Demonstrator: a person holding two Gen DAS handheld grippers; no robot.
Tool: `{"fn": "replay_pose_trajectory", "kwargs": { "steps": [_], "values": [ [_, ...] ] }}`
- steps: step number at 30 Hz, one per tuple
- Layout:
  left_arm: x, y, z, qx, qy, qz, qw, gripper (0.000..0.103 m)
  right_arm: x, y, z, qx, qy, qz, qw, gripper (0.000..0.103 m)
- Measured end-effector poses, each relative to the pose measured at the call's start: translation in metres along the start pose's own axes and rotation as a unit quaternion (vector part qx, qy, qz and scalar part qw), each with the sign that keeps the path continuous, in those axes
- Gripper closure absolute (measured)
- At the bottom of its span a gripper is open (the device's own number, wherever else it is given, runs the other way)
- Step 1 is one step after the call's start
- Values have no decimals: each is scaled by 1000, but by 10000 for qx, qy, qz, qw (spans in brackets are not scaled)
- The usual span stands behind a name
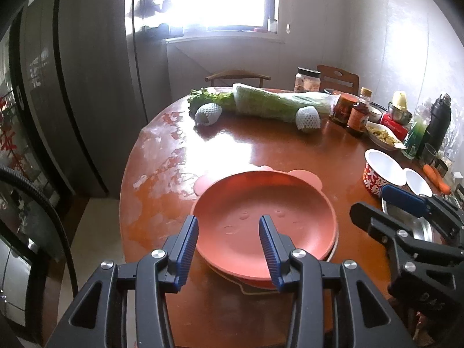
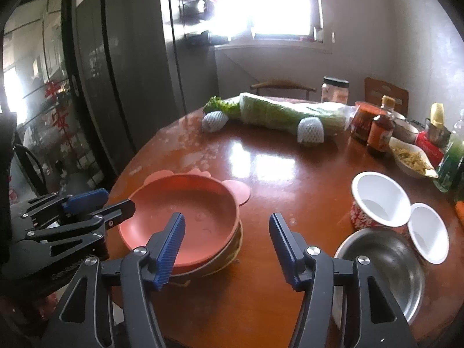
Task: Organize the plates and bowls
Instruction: 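Open the left tool and withdraw it from the pink plate, then move the left tool to the steel bowl rim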
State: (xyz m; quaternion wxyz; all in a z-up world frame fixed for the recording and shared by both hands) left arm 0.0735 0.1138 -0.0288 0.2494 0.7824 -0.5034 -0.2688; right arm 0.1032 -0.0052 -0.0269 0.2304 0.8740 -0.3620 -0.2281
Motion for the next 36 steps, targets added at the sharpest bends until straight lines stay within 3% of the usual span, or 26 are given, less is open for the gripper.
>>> {"fn": "replay_pose_trajectory", "kwargs": {
  "steps": [14, 25, 36],
  "values": [
    [42, 35, -12, 255, -231, 246, 9991, 58, 25, 62, -3, 579, -179, 145, 9981, 36],
    [105, 63, -35, 532, -550, 715, 9945, 57, 82, 133, 3, 1067, -583, 655, 9904, 36],
    [180, 60, -28, 355, -950, 1174, 9879, 56, 132, 168, 35, 973, -953, 1161, 9839, 34]
  ]
}}
Point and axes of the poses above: each gripper's, at about its wrist camera, not at the fingertips, and y roughly against the way its jaws point, x to its right, z to its underside, the point moved 8 cm from there along -y, roughly the way its jaws point, and after that the axes turned 15 degrees about -z, right-handed, at the moved point
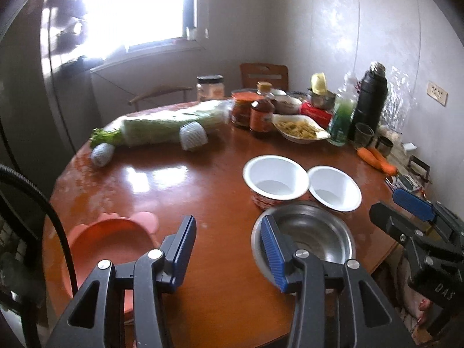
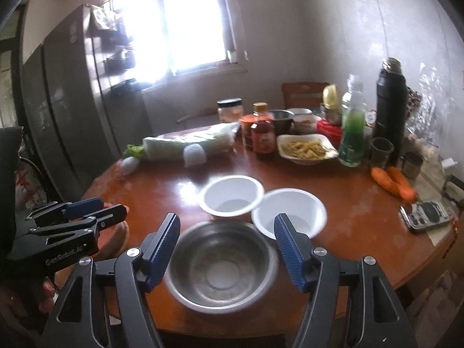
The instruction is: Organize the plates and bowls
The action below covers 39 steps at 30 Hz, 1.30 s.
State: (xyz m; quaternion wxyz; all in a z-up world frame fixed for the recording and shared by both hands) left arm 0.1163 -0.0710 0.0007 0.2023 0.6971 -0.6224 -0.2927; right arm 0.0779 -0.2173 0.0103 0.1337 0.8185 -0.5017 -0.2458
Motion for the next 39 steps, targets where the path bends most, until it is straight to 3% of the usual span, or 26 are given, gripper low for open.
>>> {"fn": "replay_pose_trajectory", "kwargs": {
  "steps": [19, 29, 39],
  "values": [
    [34, -57, 28, -680, -114, 132, 9975, 56, 48, -34, 54, -722, -439, 78, 9964, 32],
    [45, -78, 41, -882, -159, 231, 9957, 56, 61, -51, 64, -830, -543, 161, 9949, 32],
    [50, -93, 46, -1017, -76, 341, 9942, 56, 58, -69, 68, -963, -387, 76, 9946, 56]
  ]
}}
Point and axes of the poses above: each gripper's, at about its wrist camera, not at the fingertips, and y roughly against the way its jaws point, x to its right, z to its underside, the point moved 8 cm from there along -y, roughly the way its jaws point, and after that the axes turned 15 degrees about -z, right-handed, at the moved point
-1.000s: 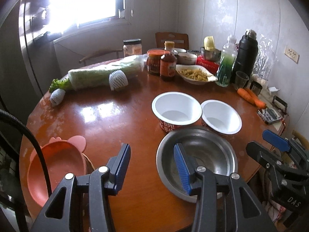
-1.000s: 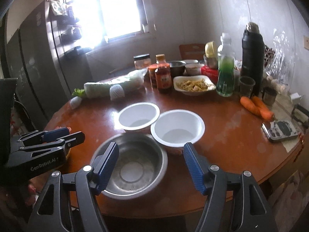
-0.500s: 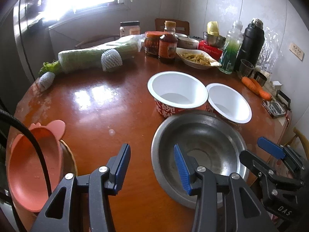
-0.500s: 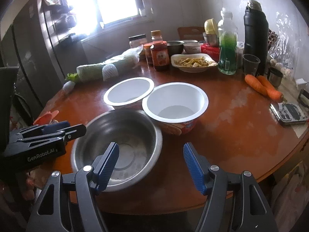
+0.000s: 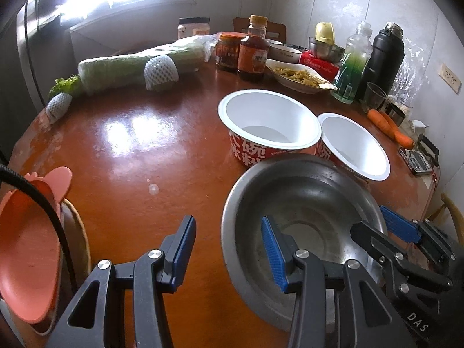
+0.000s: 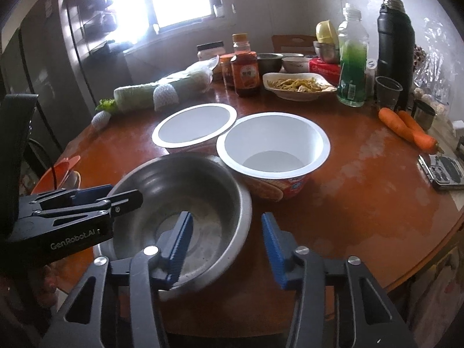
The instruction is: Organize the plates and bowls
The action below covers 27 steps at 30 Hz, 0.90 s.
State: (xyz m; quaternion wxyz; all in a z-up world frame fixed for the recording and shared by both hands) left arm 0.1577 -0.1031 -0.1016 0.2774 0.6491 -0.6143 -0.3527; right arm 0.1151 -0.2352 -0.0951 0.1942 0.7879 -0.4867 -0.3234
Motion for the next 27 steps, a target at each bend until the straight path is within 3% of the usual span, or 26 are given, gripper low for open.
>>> {"fn": "replay_pose_trajectory", "kwargs": {
  "steps": [4, 11, 27],
  "values": [
    [5, -2, 1, 3, -60, 62, 10000, 57, 0, -4, 0, -18, 26, -22, 10000, 63],
    [13, -5, 3, -60, -148, 238, 9996, 67, -1, -8, 0, -57, 50, 15, 10000, 64],
    [-13, 4, 10, -58, -57, 112, 9999, 68, -24, -12, 0, -153, 247, -41, 9996, 64]
  ]
}}
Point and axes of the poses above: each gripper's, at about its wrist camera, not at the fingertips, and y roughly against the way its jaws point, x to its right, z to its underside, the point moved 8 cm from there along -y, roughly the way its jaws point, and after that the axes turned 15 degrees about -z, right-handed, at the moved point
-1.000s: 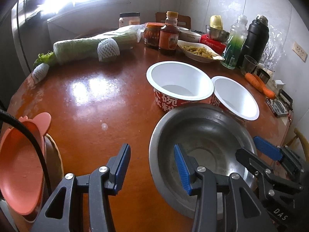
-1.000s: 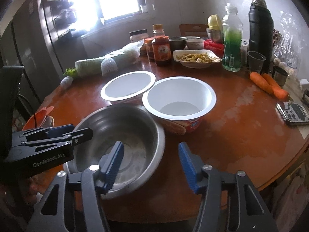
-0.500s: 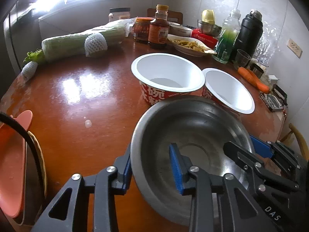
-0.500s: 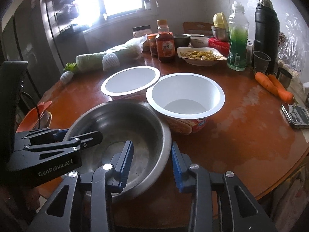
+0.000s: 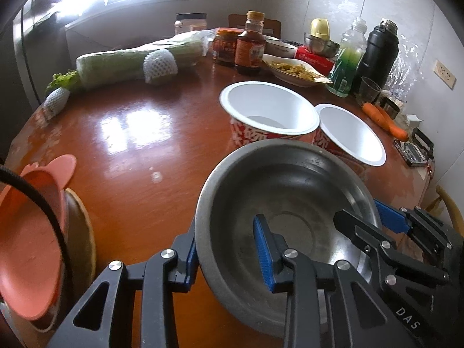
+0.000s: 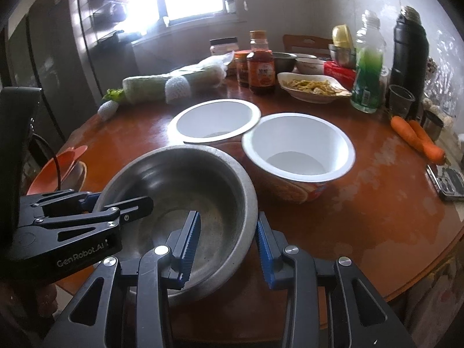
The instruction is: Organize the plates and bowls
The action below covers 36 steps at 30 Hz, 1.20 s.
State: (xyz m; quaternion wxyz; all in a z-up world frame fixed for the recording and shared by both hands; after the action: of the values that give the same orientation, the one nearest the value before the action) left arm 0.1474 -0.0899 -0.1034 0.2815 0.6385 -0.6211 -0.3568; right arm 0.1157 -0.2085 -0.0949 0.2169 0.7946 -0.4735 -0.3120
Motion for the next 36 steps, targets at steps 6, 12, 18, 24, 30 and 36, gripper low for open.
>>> {"fn": "replay_pose_trajectory", "kwargs": {
  "steps": [6, 12, 18, 24, 30, 36],
  "values": [
    [-19, 3, 4, 29, 68, -167, 9998, 68, -20, -9, 2, -124, 143, -88, 9998, 64],
    [-29, 5, 7, 29, 80, -210, 9997, 68, -31, -13, 3, -197, 218, -140, 9995, 64],
    [-32, 6, 9, 29, 91, -231, 9997, 68, -36, -15, 2, -212, 266, -112, 9994, 64],
    [-34, 5, 9, 34, 86, -283, 9996, 68, -36, -20, 3, -267, 260, -140, 9992, 64],
    [-33, 2, 8, 23, 65, -313, 9995, 68, -34, -23, 4, -286, 221, -170, 9992, 64],
    [-32, 1, 9, 45, 21, -366, 9993, 68, -35, -24, 3, -271, 194, -229, 9992, 62]
  ]
}}
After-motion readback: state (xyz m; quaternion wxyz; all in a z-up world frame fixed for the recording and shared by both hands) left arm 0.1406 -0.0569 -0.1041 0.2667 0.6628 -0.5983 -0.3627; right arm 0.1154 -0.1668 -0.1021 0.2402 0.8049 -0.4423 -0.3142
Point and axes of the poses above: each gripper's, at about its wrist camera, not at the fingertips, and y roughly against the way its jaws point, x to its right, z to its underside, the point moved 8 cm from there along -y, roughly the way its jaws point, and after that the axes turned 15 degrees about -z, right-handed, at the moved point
